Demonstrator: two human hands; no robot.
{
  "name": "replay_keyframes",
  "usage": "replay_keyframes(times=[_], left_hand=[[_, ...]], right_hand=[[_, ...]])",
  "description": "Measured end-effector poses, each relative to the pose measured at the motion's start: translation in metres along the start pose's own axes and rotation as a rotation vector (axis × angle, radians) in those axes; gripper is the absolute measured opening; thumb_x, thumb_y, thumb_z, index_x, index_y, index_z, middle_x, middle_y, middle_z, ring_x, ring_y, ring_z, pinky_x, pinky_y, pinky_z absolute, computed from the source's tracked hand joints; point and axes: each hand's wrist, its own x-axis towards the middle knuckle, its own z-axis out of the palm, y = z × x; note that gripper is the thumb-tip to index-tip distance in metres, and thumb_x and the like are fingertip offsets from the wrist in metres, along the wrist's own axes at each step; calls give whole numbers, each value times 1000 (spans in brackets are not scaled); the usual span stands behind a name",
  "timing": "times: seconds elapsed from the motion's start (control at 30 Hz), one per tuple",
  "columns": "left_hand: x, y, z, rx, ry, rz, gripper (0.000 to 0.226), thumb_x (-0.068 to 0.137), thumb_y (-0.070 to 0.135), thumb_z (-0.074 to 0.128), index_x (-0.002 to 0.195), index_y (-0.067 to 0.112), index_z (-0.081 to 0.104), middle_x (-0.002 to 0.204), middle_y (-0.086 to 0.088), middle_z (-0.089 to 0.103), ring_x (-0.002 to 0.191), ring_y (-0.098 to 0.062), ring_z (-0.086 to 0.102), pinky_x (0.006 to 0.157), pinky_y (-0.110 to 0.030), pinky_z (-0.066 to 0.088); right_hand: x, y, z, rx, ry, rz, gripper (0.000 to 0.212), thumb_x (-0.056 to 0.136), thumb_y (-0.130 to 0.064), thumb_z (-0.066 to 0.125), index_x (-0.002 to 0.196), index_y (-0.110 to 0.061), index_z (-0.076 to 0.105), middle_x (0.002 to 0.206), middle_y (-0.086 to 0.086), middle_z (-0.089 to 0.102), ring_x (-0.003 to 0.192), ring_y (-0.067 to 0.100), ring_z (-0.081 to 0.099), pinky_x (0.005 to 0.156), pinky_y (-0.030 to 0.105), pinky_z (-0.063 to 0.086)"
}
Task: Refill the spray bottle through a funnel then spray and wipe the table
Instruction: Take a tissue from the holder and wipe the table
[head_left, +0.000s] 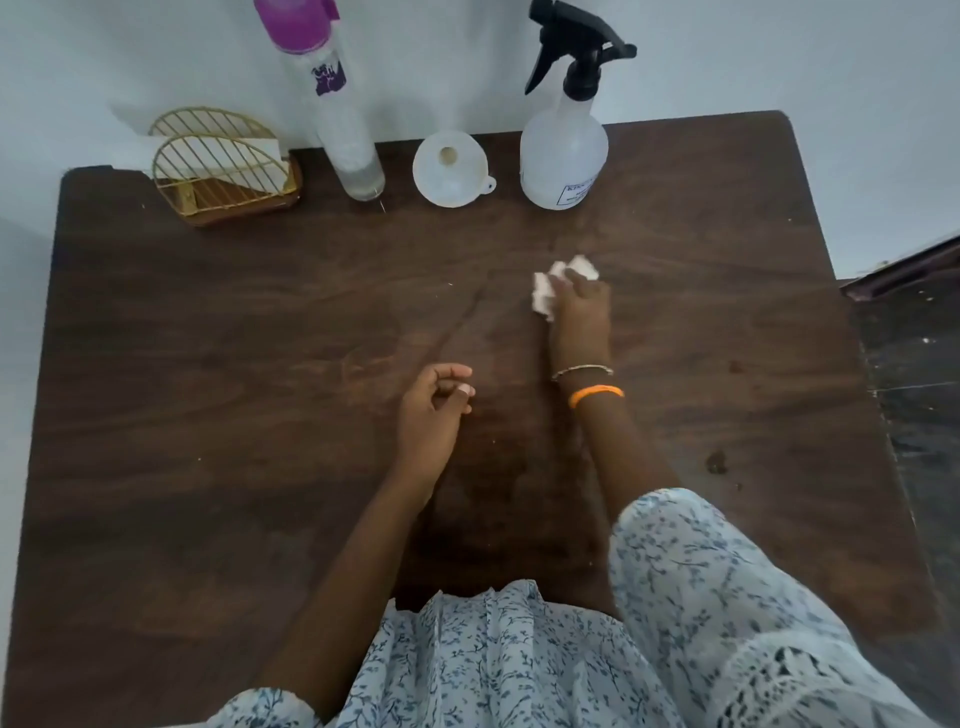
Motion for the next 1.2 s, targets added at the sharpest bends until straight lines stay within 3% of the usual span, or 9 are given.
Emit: replay_keyframes(times=[0.13,0.27,0.47,0.6,0.73,0.87,0.97,1.07,1.2], left_hand=[[5,-3,-8,-46,120,20,28,88,-1,52,87,26,58,80,2,62,66,-2,58,71,-21,48],[4,-4,-14,-57,138,18,27,89,0,52,87,26,59,87,1,64,75,-6,60,70,-18,48],[-5,-4,-8,-34,38,-7,28,90,2,50,86,28,58,82,2,60,70,-8,56,70,-18,46],[-14,-2,-4,5,-12,-1,27,88,1,51,85,27,57,80,4,60,69,-8,55,66,-15,43],[-22,0,-4,0,15,12,28,88,1,51,84,28,57,79,5,60,67,-7,54,66,-16,44],[-33,-2,-8,-29,43,12,24,88,3,53,86,26,58,80,5,62,69,-6,55,67,-15,46],[-42,-3,-8,-36,36,-4,23,89,4,52,87,26,58,82,3,61,72,-8,55,71,-18,46],[-53,-2,-4,-26,0,8,22,91,6,50,89,26,58,87,0,60,73,-9,54,71,-18,44],[-68,-7,6,-14,-15,2,21,90,7,51,88,27,58,90,-1,60,72,-8,54,70,-19,44]], right_hand=[[-28,-77,23,123,-72,-370,20,75,-13,57,87,-6,71,94,17,70,96,29,53,79,34,48],[-58,-59,4,113,-280,-473,25,82,-20,50,94,-11,70,99,9,69,82,29,62,72,33,51],[-36,44,-51,-29,13,37,30,81,-12,48,101,-11,71,106,13,69,102,29,56,86,35,45],[-57,30,-51,-26,126,342,28,81,4,51,100,-2,69,104,20,66,102,40,57,84,41,49],[-80,-38,-18,60,-45,17,33,86,-4,39,109,0,61,114,21,59,105,4,46,94,17,35],[-109,-62,-20,86,-252,-325,30,79,-16,46,97,-9,68,103,10,68,88,19,44,58,29,51],[-109,-22,-43,18,-310,-512,29,81,-19,51,101,-13,72,103,7,71,87,24,59,70,31,50],[-98,28,-71,-6,-182,-268,34,82,-12,47,109,-10,68,109,15,68,92,36,64,85,33,41],[-106,38,-83,-84,-81,222,46,79,8,45,119,-10,60,128,11,57,111,38,49,79,47,50]])
